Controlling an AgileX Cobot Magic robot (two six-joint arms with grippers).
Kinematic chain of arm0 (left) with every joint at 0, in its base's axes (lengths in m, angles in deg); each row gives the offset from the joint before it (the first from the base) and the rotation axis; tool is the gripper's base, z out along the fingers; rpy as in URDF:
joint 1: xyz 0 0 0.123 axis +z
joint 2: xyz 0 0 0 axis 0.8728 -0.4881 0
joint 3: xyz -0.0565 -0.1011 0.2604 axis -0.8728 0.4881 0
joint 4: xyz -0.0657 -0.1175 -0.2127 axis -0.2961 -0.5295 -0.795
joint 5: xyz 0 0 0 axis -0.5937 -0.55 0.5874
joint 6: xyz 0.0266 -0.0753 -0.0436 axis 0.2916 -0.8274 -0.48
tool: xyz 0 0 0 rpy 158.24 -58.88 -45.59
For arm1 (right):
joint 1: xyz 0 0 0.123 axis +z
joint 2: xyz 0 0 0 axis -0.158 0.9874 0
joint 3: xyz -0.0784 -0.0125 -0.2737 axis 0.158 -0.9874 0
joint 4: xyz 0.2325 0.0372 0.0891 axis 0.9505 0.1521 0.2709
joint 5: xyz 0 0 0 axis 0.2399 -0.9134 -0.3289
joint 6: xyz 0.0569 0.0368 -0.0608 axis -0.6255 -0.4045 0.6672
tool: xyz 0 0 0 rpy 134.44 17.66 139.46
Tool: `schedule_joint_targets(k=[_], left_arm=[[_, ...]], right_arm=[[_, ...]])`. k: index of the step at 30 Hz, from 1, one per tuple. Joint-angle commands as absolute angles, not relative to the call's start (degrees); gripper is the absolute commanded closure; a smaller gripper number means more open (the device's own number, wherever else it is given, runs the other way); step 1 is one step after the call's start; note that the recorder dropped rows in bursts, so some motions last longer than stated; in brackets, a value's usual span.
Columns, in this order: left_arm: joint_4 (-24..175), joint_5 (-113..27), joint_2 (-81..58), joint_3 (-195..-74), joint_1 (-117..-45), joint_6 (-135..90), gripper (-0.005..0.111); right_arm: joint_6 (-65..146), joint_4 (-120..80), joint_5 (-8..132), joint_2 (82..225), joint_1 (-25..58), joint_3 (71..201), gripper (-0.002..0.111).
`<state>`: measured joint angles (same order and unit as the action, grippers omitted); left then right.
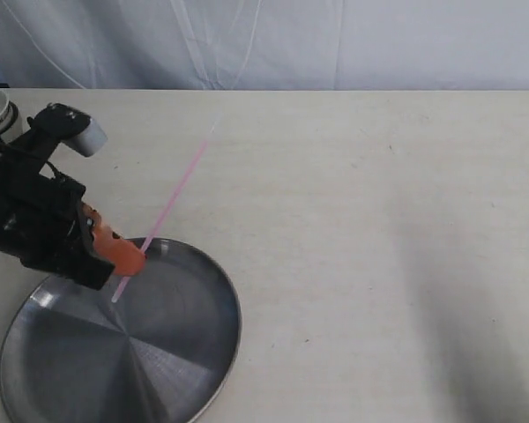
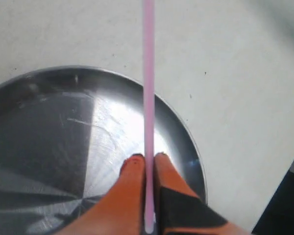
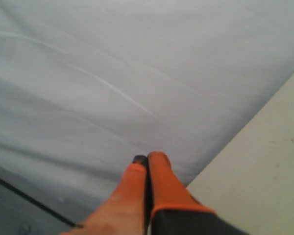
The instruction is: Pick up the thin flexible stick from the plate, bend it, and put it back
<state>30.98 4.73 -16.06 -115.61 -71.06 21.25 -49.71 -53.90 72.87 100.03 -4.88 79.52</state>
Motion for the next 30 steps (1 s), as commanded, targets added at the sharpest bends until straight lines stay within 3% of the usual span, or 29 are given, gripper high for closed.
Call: schedule_joint_targets(k=[1, 5, 7, 12, 14, 22, 30], left_arm=[[27.95, 5.31, -14.56, -116.6, -71.22, 22.18, 0.107], [24.76, 6.17, -14.43, -117.62, -71.22, 24.71, 0.107], [21.9, 6.54, -14.43, -117.6, -71.22, 27.2, 0.107], [20.47, 6.3, -14.43, -117.6, -71.22, 28.33, 0.107], [20.19, 6.07, -14.43, -117.6, -71.22, 28.33, 0.107], [17.29, 5.79, -14.43, -117.6, -71.22, 29.69, 0.107], [17.07, 5.39, -14.43, -117.6, -71.22, 29.78, 0.107]], right_arm=[[-54.56, -71.87, 77.43, 114.61, 1.08, 89.55, 0.109], [-63.25, -90.37, 87.29, 131.44, 5.02, 97.77, 0.108], [-65.39, -95.36, 96.37, 139.17, 5.3, 101.11, 0.099], [-65.76, -94.13, 111.08, 155.41, 5.3, 107.06, 0.05], [-65.64, -94.14, 114.94, 159.74, 5.3, 108.87, 0.04], [-60.49, -89.04, 120.23, 165.93, 9.42, 112.94, 0.039], [-57.53, -87.29, 110.38, 166.0, 15.59, 116.07, 0.039]])
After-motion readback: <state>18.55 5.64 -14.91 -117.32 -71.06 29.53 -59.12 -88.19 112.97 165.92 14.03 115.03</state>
